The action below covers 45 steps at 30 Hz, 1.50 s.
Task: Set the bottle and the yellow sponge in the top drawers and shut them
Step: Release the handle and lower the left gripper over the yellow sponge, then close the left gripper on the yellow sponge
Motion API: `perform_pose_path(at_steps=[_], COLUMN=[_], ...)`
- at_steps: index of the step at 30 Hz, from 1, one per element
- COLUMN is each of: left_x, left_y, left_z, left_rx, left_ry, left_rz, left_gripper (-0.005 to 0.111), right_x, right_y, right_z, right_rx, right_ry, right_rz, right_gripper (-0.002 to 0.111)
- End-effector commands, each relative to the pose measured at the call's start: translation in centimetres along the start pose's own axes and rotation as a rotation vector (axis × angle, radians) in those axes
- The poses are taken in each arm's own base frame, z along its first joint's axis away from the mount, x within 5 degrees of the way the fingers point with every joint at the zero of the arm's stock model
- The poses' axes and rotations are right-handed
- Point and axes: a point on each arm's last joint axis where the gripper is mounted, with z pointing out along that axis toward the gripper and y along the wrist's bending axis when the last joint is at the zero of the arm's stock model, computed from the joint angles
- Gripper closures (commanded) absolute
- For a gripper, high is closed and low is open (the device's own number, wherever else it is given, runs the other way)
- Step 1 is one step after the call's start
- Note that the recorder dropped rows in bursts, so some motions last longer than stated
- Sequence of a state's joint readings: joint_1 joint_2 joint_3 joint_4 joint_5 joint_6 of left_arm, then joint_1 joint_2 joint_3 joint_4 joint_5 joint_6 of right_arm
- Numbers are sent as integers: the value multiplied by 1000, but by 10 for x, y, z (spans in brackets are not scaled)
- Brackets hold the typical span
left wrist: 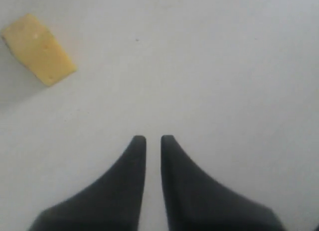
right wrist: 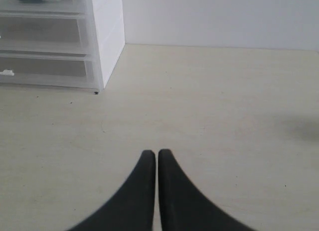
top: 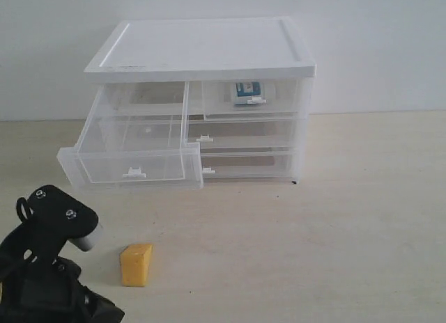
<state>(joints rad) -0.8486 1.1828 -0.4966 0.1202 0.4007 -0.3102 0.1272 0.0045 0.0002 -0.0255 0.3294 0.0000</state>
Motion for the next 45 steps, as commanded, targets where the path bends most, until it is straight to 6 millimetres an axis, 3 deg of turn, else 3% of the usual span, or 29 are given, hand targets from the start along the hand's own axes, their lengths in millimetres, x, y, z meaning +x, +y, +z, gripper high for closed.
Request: perform_pose_path(at_steps=[1, 4, 6, 18, 27, 33, 38, 45], left_x=[-7, -13, -17, -36, -51, -50, -45, -33], left_y=[11, 13, 14, 26, 50, 40, 43, 42], left_z=[6, 19, 29, 77, 76, 82, 86, 112], left_rx=[-45, -31, -30, -96, -384, -250, -289, -276], left_ry=[-40, -69, -96, 41, 7, -46, -14, 68], left_rz=[-37, -56, -15, -99, -174, -207, -228, -207], left_gripper=[67, 29, 18, 23, 26, 26, 26, 26], right_x=[-1, -1, -1, -1, -1, -1, -1, -1], right_y=[-1, -1, -1, -1, -1, -1, -1, -1], right_z=[0, 0, 0, 0, 0, 0, 0, 0], right_rx=[9, 9, 9, 9, 9, 9, 9, 9], right_ry=[-13, -13, -13, -13, -13, -13, -13, -13], right_rz=[-4, -4, -4, -4, -4, -4, -4, -4], right_gripper=[108, 108, 108, 108, 108, 108, 108, 108])
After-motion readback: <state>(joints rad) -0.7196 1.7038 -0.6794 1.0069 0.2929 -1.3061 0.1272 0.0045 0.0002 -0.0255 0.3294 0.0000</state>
